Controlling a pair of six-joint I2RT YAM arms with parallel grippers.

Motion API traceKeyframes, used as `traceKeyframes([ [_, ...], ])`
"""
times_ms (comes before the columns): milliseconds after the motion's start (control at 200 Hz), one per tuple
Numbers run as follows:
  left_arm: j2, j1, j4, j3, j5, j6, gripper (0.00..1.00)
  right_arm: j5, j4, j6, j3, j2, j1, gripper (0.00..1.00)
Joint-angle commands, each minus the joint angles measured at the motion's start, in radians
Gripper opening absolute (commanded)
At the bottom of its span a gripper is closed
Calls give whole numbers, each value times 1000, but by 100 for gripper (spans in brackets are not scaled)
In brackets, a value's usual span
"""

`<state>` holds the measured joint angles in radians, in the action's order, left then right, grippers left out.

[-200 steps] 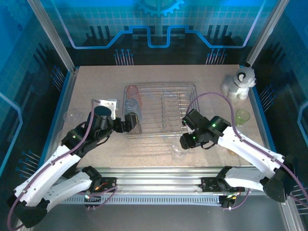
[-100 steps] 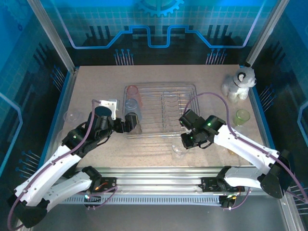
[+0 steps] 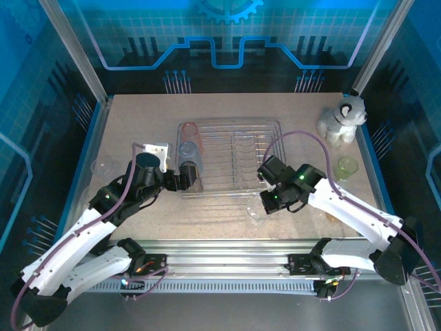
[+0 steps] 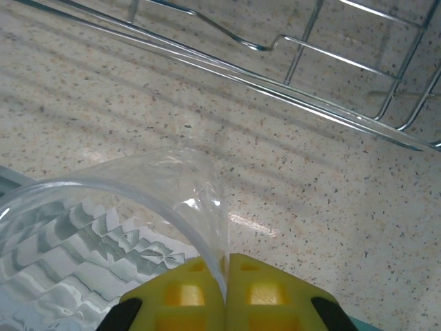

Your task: Load the cups into the dish rack

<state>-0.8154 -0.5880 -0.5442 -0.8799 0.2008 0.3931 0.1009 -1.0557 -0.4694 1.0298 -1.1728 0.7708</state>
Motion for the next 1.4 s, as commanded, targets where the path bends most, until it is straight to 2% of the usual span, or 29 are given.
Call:
traceKeyframes([
  [0, 32, 7, 40, 7, -54, 14, 99, -82, -21, 88, 60, 79, -21, 0],
  [205, 79, 7, 144, 28, -207, 19, 99, -346, 17, 162, 90, 183, -159, 0],
  [390, 117, 7, 254, 56, -357, 18, 99, -584, 103, 165, 99, 230, -280, 0],
  [515, 128, 8, 340, 74, -474, 35, 99, -722, 203, 118, 92, 252, -352, 0],
  [731, 126, 7, 535, 112, -635, 97, 99, -936, 488, -45, 59, 277, -442, 0],
  [971, 97, 7, 685, 129, -750, 149, 99, -1071, 825, -253, 36, 258, -477, 0],
  [1396, 18, 7, 836, 123, -821, 226, 99, -1108, 1063, -411, -14, 216, -458, 0],
])
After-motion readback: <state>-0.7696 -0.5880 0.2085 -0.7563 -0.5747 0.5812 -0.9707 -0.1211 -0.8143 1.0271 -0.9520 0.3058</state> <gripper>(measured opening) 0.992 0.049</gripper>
